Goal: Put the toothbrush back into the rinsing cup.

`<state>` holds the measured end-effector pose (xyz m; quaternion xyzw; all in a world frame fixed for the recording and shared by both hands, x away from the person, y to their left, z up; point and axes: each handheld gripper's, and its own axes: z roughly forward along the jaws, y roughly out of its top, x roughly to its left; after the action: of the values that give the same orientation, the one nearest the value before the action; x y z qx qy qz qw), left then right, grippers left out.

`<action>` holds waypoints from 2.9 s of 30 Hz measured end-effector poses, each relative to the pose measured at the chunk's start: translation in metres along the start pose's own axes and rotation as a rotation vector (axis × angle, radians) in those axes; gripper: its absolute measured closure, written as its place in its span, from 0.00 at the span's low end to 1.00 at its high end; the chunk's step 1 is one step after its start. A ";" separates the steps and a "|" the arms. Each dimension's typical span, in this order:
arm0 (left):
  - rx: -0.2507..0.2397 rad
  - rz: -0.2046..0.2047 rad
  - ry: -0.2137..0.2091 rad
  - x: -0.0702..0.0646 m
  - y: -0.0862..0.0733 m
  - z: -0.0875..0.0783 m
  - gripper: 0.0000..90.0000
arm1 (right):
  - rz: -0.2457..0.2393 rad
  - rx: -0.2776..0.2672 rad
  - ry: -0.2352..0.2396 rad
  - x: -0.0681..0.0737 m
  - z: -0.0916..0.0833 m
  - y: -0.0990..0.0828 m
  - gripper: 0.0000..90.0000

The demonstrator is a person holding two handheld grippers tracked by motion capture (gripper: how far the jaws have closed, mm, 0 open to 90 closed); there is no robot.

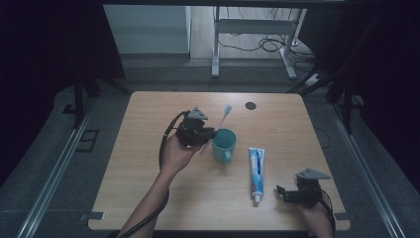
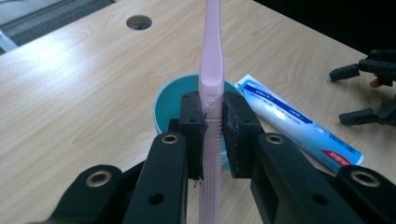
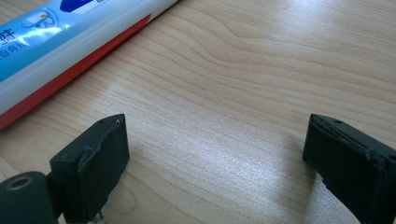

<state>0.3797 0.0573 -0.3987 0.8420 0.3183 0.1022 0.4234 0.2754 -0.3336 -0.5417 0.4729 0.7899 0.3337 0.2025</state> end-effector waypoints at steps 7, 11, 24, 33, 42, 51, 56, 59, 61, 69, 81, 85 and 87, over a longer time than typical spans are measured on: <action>-0.015 -0.002 -0.001 -0.001 0.008 0.008 0.88 | 0.001 0.000 0.001 0.000 0.000 0.000 0.07; -0.033 -0.003 0.002 -0.001 0.011 0.011 0.88 | 0.000 0.000 0.000 0.000 0.000 0.000 0.07; -0.075 -0.011 0.016 0.004 0.019 0.019 0.88 | 0.001 0.000 0.002 0.000 0.000 0.000 0.07; -0.098 -0.005 0.025 0.005 0.027 0.026 0.88 | 0.001 0.001 0.001 0.000 0.000 0.000 0.07; -0.119 0.000 0.037 0.004 0.026 0.036 0.88 | 0.001 0.000 0.001 0.000 0.000 0.000 0.07; -0.122 0.002 0.054 0.003 0.015 0.048 0.88 | 0.000 0.000 0.002 0.000 0.000 0.000 0.07; -0.123 -0.008 0.052 0.003 0.009 0.053 0.88 | -0.001 0.000 0.003 0.000 0.000 0.000 0.07; -0.119 -0.011 0.051 0.003 0.005 0.056 0.87 | -0.002 0.000 0.003 0.000 0.000 0.000 0.07; -0.113 -0.013 0.050 0.003 0.002 0.059 0.87 | -0.002 0.000 0.004 0.000 0.000 0.000 0.07; -0.091 -0.026 0.051 0.003 -0.009 0.068 0.87 | -0.002 0.000 0.004 0.000 0.000 0.000 0.07; -0.055 -0.030 0.051 0.003 -0.017 0.077 0.87 | 0.000 0.001 0.003 0.000 0.000 0.000 0.07; -0.038 -0.019 0.057 0.001 -0.018 0.080 0.87 | 0.001 0.002 0.003 0.000 0.000 0.000 0.07; -0.029 -0.017 0.059 0.001 -0.019 0.082 0.87 | 0.001 0.002 0.004 0.000 0.000 0.000 0.07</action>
<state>0.4081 0.0130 -0.4648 0.8297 0.3364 0.1278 0.4267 0.2752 -0.3334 -0.5416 0.4728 0.7904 0.3338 0.2005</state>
